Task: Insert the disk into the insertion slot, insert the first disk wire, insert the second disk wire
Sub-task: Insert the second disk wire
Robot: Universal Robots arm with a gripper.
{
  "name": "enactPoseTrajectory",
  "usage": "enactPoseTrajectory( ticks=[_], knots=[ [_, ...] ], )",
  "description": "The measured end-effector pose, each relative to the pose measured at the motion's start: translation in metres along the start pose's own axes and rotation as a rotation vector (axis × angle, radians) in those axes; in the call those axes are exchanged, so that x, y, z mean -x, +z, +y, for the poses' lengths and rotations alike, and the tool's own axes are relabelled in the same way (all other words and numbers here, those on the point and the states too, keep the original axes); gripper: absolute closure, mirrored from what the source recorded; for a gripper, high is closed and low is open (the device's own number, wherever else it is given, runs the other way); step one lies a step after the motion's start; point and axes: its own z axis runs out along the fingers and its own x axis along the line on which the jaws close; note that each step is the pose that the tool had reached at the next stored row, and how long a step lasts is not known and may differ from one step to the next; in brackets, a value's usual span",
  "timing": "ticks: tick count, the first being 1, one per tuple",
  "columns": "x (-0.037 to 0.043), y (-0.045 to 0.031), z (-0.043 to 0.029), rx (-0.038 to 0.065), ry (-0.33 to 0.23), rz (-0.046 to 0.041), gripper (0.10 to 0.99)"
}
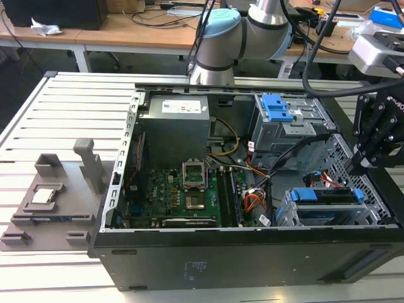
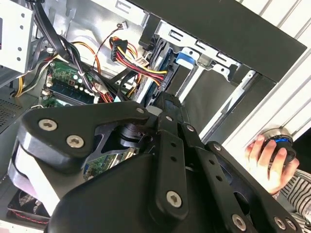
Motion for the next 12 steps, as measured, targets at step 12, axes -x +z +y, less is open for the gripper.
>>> enactPoseTrajectory(
  ticks=[12],
  knots=[
    [0.0228,0.0185,0.0287,0.0,-0.002,0.0039,0.784]
  ],
)
